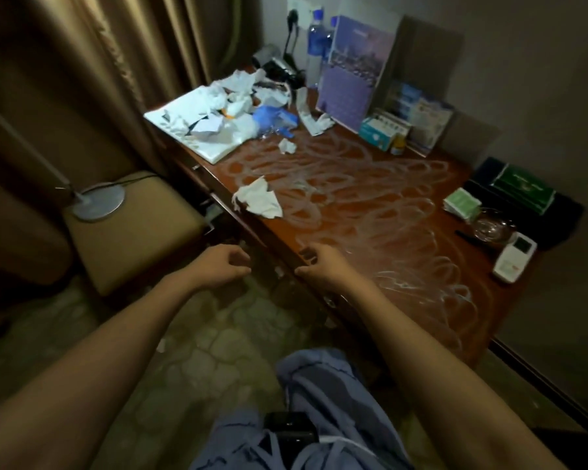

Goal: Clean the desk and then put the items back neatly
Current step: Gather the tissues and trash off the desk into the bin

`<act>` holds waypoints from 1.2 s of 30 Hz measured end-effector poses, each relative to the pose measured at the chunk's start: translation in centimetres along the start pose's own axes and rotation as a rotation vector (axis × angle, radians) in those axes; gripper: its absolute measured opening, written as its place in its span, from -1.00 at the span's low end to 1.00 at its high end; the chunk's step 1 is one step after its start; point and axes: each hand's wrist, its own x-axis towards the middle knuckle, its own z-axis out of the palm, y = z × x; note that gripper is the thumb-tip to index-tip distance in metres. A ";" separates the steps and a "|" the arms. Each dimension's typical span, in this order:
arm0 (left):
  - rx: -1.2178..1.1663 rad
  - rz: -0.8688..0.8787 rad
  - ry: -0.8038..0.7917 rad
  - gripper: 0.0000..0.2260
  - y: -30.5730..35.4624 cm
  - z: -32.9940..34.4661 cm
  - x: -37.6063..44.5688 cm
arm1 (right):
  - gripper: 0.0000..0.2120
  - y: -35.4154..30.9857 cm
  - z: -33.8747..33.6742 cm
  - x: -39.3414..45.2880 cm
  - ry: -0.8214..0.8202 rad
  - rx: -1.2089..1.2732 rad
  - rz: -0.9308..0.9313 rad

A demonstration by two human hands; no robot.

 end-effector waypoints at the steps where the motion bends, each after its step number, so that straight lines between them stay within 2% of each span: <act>1: 0.009 -0.010 -0.015 -0.70 -1.0 -0.4 0.7 | -0.59 -0.4 0.4 1.3 -0.015 0.010 -0.009; 6: 0.007 -0.024 -0.044 -0.73 -4.3 -3.5 7.0 | -0.54 -2.0 1.4 8.8 -0.045 -0.037 -0.043; 9: 0.012 -0.014 -0.068 -0.73 -5.1 -6.7 12.1 | -0.43 -3.1 1.0 14.7 -0.066 -0.358 -0.160; 11: 0.072 0.000 -0.089 -0.74 -5.1 -9.3 15.4 | -0.36 -3.9 0.3 18.2 -0.106 -0.448 -0.170; 15: 0.043 0.021 -0.027 -0.77 -4.8 -13.4 21.2 | -0.25 -5.2 -0.3 23.9 -0.151 -0.242 -0.125; 18: 0.031 0.029 -0.078 -0.74 -4.9 -13.8 23.3 | -0.13 -5.5 0.4 26.0 -0.180 -0.029 -0.046; 21: 0.039 0.016 -0.112 -0.75 -5.8 -14.2 25.5 | -0.10 -5.1 1.0 27.4 -0.213 -0.011 -0.029; 27: 0.067 0.094 -0.202 -0.73 -5.7 -17.0 32.8 | -0.25 -4.0 2.0 30.2 -0.159 -0.121 0.040; 29: 0.095 0.181 -0.241 -0.67 -4.4 -17.9 35.4 | -0.42 -3.4 2.1 31.2 -0.120 -0.057 0.145; 31: 0.047 0.203 -0.250 -0.77 -3.0 -18.8 38.5 | -0.65 -3.4 1.7 32.0 -0.070 0.029 0.277; 33: 0.017 0.202 -0.250 -0.75 -2.3 -19.2 41.7 | -0.79 -3.8 1.2 32.7 -0.044 0.059 0.363; 36: 0.059 0.286 -0.308 -0.56 -0.9 -19.4 45.4 | -0.74 -4.2 0.7 33.6 0.040 0.160 0.468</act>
